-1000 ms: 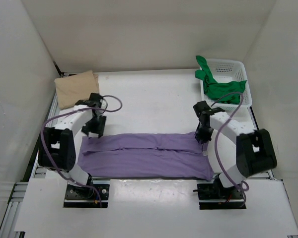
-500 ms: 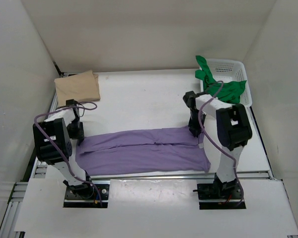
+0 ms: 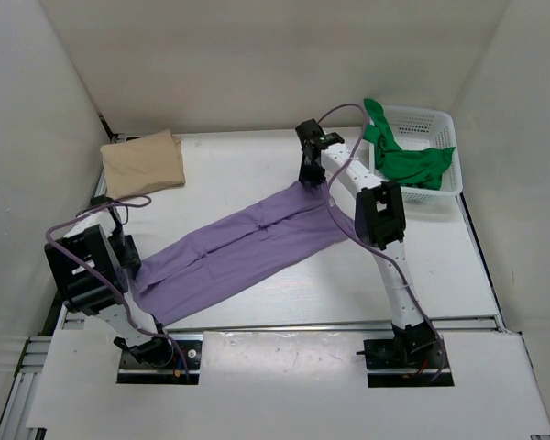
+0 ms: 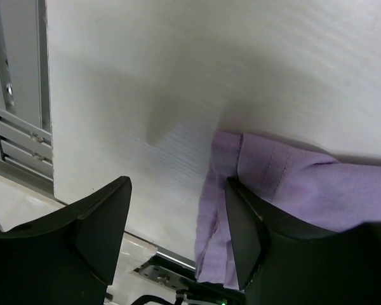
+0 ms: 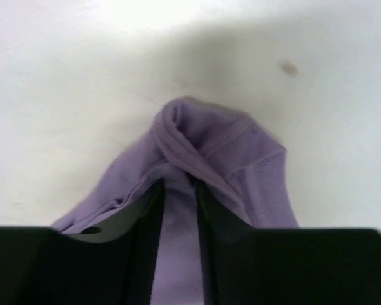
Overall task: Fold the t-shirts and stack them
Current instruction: Rotate the tshirt 90 degrees
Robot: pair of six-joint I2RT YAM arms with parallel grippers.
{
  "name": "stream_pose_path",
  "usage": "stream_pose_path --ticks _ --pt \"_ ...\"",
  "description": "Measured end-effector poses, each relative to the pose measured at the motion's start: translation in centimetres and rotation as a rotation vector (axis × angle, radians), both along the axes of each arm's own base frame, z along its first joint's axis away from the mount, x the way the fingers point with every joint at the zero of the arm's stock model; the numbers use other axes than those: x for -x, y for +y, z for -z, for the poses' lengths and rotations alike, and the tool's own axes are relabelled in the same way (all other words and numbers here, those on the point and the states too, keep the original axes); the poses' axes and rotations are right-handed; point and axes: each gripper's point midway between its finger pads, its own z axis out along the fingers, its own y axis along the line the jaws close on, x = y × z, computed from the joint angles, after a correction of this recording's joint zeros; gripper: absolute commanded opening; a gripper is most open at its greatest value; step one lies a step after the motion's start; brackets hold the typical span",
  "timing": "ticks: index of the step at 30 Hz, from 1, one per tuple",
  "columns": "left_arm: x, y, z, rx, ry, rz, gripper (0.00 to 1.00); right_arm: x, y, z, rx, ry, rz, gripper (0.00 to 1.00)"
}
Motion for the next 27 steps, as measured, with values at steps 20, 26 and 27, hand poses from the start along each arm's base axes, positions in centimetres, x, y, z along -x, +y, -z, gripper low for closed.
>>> stream_pose_path --ticks 20,26,27 --pt "-0.8 0.5 -5.3 0.012 -0.164 -0.047 0.78 12.9 -6.4 -6.6 -0.16 -0.067 0.276 0.39" --pt "-0.1 0.0 -5.6 0.01 -0.182 -0.047 0.79 15.8 -7.8 1.1 -0.067 0.108 0.481 0.4" --pt "0.1 -0.1 -5.7 0.009 -0.187 -0.047 0.79 15.6 -7.6 1.4 -0.053 0.121 0.498 0.4"
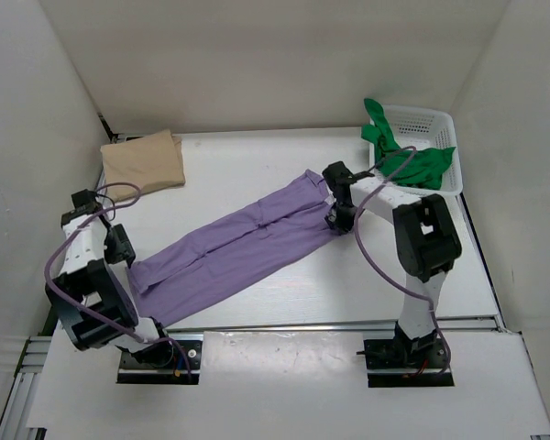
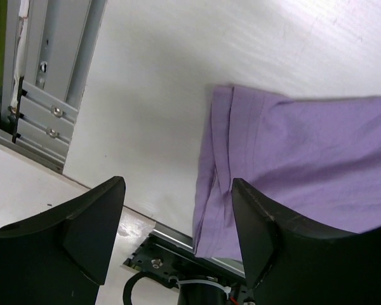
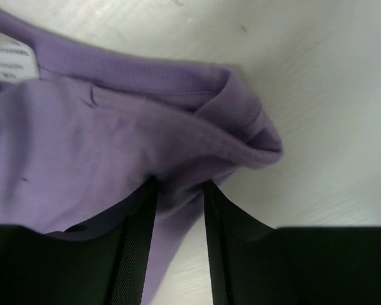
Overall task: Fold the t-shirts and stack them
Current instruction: Rotate the tshirt 90 degrees
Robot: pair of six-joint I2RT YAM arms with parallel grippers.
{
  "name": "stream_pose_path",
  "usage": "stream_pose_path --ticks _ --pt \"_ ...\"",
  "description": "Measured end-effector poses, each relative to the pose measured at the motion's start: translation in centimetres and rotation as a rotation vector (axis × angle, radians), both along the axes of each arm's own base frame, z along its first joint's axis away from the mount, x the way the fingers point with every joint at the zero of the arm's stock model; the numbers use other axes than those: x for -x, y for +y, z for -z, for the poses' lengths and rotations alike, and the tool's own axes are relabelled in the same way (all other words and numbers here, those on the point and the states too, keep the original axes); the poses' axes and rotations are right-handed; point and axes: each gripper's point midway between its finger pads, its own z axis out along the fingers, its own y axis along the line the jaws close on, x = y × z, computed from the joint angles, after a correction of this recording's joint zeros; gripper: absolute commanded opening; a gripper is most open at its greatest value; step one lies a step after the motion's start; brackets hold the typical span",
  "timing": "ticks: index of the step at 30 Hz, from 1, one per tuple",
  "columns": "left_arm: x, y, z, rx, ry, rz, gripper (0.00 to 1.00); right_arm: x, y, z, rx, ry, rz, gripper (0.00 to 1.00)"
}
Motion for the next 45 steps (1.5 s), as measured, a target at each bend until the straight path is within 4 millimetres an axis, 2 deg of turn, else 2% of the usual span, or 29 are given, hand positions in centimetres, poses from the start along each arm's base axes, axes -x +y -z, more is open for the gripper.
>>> stream_pose_path --ticks 3,7,14,16,18,20,22,27,28,29,31,33,35,37,39,40,42,43,45 --pt "0.7 -0.4 -0.3 -0.007 -0.016 0.0 0.79 -2.2 1.3 -0.1 0.025 0.02 0.012 0.4" --pt "1.4 -0.6 -0.6 -0.015 -0.031 -0.006 0.79 -5.6 4.0 -0.1 0.046 0.034 -0.035 0.42" --pt "1.8 -0.3 -0.5 -0.016 -0.032 -0.021 0.79 -7.1 6.8 -0.3 0.059 0.037 -0.126 0.46" --pt "1.7 -0.3 -0.3 -0.01 -0.023 -0.024 0.79 -8.9 7.9 -0.3 0.028 0.021 -0.151 0.43" --pt "1.6 -0.3 0.0 0.003 -0.011 -0.024 0.79 -11.6 8.7 -0.5 -0.013 -0.021 -0.171 0.43" --pt "1.3 -0.3 0.2 0.017 0.0 -0.02 0.79 -16.1 9.5 -1.1 -0.065 -0.131 -0.185 0.45" --pt "0.9 -0.5 0.3 0.026 0.002 -0.011 0.79 -19.4 9.2 -1.5 -0.099 -0.229 -0.185 0.48" --pt "0.4 -1.4 0.6 0.049 0.012 0.025 0.8 -24.5 7.1 -3.8 -0.132 -0.395 -0.159 0.58" --pt "0.4 -1.6 0.6 0.054 0.014 0.03 0.8 -25.3 6.9 -4.4 -0.141 -0.426 -0.162 0.6" --pt "0.4 -1.8 0.6 0.061 0.014 0.034 0.8 -26.0 6.7 -5.1 -0.152 -0.455 -0.169 0.66" --pt "0.4 -1.9 0.6 0.067 0.012 0.036 0.8 -26.4 6.5 -6.0 -0.161 -0.482 -0.2 0.69" --pt "0.4 -1.9 0.3 0.07 -0.003 0.033 0.8 -25.3 6.4 -6.9 -0.157 -0.482 -0.243 0.71" --pt "0.3 -1.8 -0.5 0.066 -0.04 0.022 0.8 -21.7 6.4 -8.0 -0.131 -0.439 -0.293 0.76" --pt "0.4 -1.4 -1.7 0.049 -0.096 0.002 0.8 -17.0 7.4 -10.6 -0.106 -0.429 -0.348 0.8" --pt "0.5 -1.0 -3.3 0.015 -0.164 -0.014 0.86 -11.3 9.4 -13.5 -0.105 -0.443 -0.402 0.8" --pt "0.6 -0.7 -4.2 -0.008 -0.204 -0.021 0.87 -7.6 11.2 -15.4 -0.133 -0.465 -0.44 0.8" --pt "0.7 -0.7 -6.2 -0.054 -0.284 -0.023 0.9 -1.1 14.4 -17.8 -0.237 -0.501 -0.489 0.8" --pt "0.8 -0.8 -7.0 -0.071 -0.316 -0.021 0.92 2.7 16.0 -18.4 -0.298 -0.496 -0.52 0.8" --pt "1.2 -1.0 -8.3 -0.099 -0.365 -0.019 0.93 9.0 18.5 -17.5 -0.39 -0.437 -0.545 0.8"
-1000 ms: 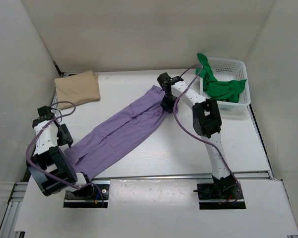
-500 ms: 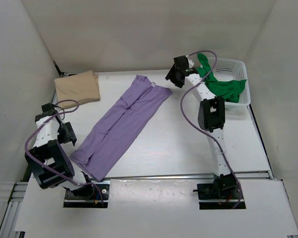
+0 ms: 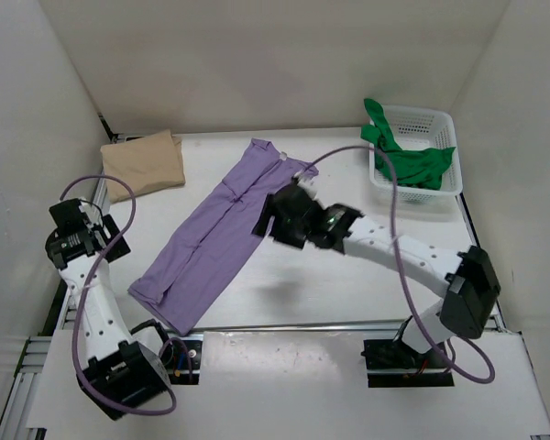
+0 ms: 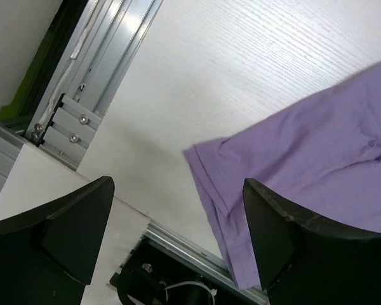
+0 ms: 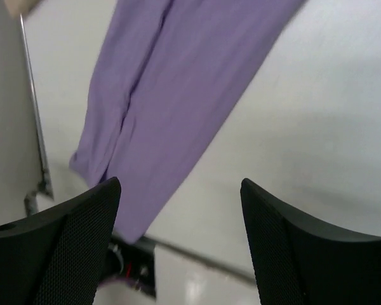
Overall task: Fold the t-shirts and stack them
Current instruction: Rotate the tshirt 90 degrees
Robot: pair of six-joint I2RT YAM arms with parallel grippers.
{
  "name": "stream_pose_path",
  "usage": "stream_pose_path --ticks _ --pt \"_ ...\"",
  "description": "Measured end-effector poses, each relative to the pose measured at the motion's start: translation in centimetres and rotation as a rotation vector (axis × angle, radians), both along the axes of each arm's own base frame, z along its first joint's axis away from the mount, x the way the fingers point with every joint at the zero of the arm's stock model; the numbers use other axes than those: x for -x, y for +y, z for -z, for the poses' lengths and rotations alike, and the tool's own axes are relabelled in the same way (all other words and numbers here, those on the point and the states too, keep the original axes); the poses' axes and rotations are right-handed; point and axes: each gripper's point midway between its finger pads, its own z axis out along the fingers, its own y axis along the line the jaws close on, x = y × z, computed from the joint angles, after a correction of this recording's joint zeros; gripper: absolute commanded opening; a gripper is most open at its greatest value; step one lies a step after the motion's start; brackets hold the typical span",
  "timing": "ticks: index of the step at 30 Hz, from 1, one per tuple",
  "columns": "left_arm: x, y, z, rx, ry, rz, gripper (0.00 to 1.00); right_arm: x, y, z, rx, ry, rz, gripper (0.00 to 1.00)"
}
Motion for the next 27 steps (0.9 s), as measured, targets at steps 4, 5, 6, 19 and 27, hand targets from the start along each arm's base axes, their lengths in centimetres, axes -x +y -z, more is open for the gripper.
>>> stream_pose_path --ticks 4,5,6,19,27 --pt "1.2 -0.8 -1.0 -0.01 -0.024 0.003 0.94 7.7 5.2 6.2 0.021 0.196 -0.028 0.75" --pt "1.6 -1.1 -1.0 -0.002 -0.019 0.006 0.94 9.0 6.5 8.2 0.041 0.24 -0.018 0.73" --pt "1.9 -1.4 -1.2 0.006 -0.016 0.01 0.95 10.1 7.5 9.9 0.057 0.276 -0.003 0.72" --pt "3.8 -2.9 -4.1 -0.004 -0.06 0.02 0.99 13.3 15.5 16.0 -0.018 0.498 0.283 0.67" --pt "3.8 -3.1 -3.7 0.019 -0.04 0.027 0.99 12.2 17.9 16.6 -0.043 0.538 0.338 0.26"
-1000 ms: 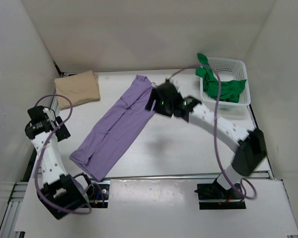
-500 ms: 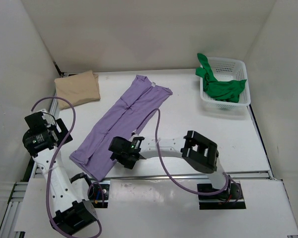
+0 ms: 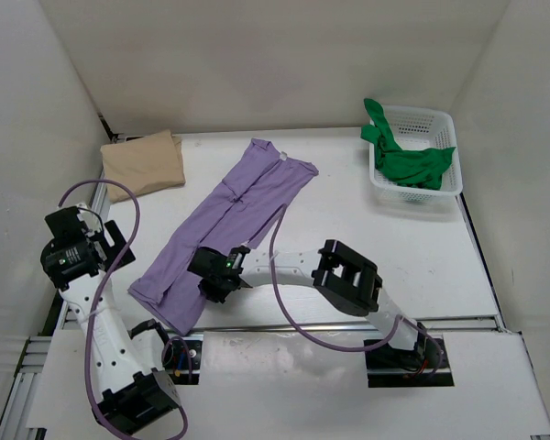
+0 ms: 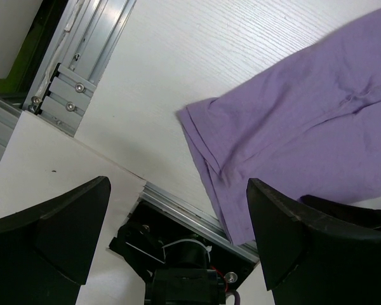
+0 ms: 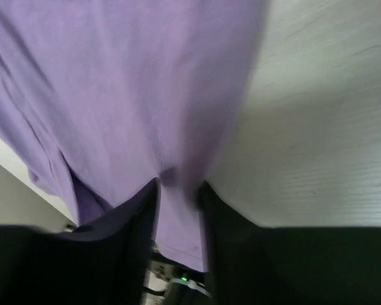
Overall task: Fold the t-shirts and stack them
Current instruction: Rotate the tshirt 90 degrees
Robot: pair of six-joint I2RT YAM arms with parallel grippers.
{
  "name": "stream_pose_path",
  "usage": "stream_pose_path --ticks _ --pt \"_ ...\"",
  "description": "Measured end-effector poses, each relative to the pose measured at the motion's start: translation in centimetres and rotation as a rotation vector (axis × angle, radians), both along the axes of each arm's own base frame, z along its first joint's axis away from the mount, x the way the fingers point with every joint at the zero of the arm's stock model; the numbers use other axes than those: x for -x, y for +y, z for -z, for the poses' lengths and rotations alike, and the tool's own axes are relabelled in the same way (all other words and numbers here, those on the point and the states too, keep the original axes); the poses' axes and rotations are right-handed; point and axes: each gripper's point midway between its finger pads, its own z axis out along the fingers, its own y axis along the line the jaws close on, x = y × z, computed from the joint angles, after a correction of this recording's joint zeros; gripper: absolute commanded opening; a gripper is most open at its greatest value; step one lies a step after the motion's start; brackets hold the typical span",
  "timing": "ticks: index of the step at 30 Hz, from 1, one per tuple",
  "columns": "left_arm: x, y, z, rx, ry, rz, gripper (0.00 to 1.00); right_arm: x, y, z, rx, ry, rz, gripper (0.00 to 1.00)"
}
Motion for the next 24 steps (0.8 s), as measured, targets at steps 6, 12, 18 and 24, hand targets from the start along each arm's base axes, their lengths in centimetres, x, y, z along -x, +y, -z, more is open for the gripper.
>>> stream_pose_path --ticks 6,12,18,24 --pt "-0.1 0.0 0.0 0.002 -0.001 0.001 0.99 0.0 -0.5 0.8 -0.019 0.079 0.023 0.0" --pt "0.0 -0.1 0.7 0.01 0.007 0.003 0.99 0.0 -6.4 0.9 0.031 0.08 0.005 0.0" --pt "-0.6 -0.3 2.4 0.057 0.045 0.018 0.99 -1.6 -16.5 1.2 0.102 0.082 -0.006 0.0" --pt "-3.4 -1.1 3.8 0.094 0.123 0.117 0.99 -2.8 -21.2 1.3 0.109 0.034 -0.076 0.13"
